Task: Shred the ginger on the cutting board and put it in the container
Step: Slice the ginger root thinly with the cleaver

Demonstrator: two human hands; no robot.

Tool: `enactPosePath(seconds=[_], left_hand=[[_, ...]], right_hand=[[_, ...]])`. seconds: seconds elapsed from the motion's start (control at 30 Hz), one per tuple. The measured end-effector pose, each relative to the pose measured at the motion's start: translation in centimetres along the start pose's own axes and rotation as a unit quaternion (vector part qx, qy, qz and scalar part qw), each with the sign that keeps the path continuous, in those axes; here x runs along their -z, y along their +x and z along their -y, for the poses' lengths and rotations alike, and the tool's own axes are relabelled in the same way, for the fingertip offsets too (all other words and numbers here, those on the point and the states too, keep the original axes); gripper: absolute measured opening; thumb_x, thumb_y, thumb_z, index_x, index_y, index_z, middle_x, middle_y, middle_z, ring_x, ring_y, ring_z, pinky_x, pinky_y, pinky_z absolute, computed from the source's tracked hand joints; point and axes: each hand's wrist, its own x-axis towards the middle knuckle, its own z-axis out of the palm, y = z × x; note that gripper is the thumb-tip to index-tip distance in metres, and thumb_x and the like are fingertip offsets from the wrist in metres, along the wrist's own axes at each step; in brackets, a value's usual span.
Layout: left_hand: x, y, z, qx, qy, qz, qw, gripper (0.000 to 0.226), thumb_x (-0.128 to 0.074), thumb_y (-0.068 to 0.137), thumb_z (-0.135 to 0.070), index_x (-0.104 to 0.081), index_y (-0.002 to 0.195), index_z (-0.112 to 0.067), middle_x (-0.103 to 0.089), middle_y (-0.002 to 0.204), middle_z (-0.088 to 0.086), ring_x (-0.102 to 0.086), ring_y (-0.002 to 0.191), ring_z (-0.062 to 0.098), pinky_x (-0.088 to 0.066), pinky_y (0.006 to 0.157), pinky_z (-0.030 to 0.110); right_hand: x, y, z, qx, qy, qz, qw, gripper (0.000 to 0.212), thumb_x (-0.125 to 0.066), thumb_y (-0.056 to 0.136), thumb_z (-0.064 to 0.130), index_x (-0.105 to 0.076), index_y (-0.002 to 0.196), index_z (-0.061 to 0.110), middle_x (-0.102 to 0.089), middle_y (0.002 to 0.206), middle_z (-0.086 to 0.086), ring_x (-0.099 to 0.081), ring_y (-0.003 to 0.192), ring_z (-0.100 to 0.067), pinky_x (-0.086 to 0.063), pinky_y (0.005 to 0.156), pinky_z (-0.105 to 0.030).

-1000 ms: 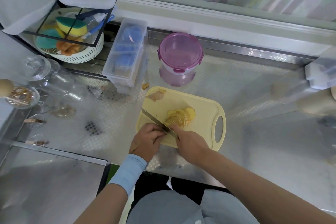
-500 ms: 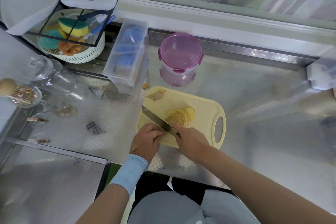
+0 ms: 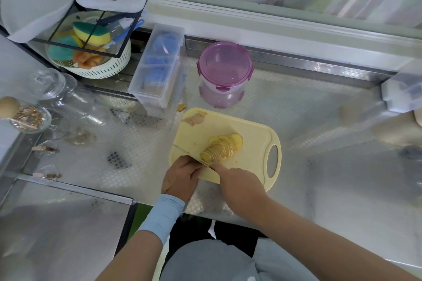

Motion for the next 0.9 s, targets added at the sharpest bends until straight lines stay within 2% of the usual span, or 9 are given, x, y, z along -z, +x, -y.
enactPosePath(seconds=[0.1, 0.3, 0.43, 0.6, 0.9], left_hand=[[0.0, -0.1, -0.2, 0.0, 0.002, -0.012, 1.0, 0.028, -0.054, 0.083, -0.027, -0.078, 0.08, -0.013, -0.07, 0.088, 0.007, -0.054, 0.085, 0.014, -0.044, 0.071, 0.02], [0.1, 0.0, -0.3, 0.005, -0.014, -0.023, 1.0, 0.028, -0.054, 0.082, -0.024, -0.077, 0.078, -0.009, -0.071, 0.087, 0.009, -0.054, 0.085, 0.014, -0.035, 0.077, 0.009], [0.0, -0.1, -0.1, 0.014, -0.027, -0.023, 0.999, 0.028, -0.055, 0.082, -0.024, -0.077, 0.076, -0.007, -0.07, 0.086, 0.01, -0.054, 0.085, 0.014, -0.036, 0.078, 0.008], [-0.1, -0.1, 0.1, 0.024, -0.037, -0.015, 0.999, 0.029, -0.055, 0.083, -0.026, -0.077, 0.077, -0.008, -0.07, 0.086, 0.009, -0.055, 0.085, 0.013, -0.038, 0.078, 0.01], [0.1, 0.1, 0.0, 0.032, -0.051, 0.001, 0.998, 0.03, -0.053, 0.084, -0.026, -0.077, 0.078, -0.008, -0.07, 0.088, 0.008, -0.055, 0.086, 0.012, -0.036, 0.081, 0.007]], right_hand=[[-0.2, -0.6, 0.1, -0.009, -0.006, 0.005, 1.0, 0.067, -0.042, 0.091, -0.001, -0.029, 0.149, 0.03, -0.042, 0.072, 0.002, -0.05, 0.069, -0.025, -0.039, 0.062, -0.035], [-0.6, -0.6, -0.1, -0.032, 0.015, 0.02, 0.999, 0.062, -0.043, 0.093, 0.002, -0.033, 0.147, 0.033, -0.049, 0.077, 0.001, -0.052, 0.074, -0.027, -0.042, 0.064, -0.035], [-0.5, -1.1, -0.4, -0.043, 0.016, 0.03, 0.998, 0.063, -0.041, 0.095, 0.003, -0.031, 0.149, 0.034, -0.052, 0.085, 0.0, -0.051, 0.077, -0.026, -0.039, 0.066, -0.035], [-0.3, -1.1, -0.2, -0.048, 0.022, 0.039, 0.998, 0.059, -0.041, 0.095, 0.003, -0.034, 0.146, 0.032, -0.053, 0.085, -0.002, -0.052, 0.077, -0.028, -0.04, 0.065, -0.035], [0.0, -1.1, 0.0, -0.051, 0.025, 0.043, 0.997, 0.063, -0.041, 0.093, 0.0, -0.033, 0.148, 0.03, -0.054, 0.09, -0.003, -0.052, 0.079, -0.028, -0.046, 0.068, -0.037]])
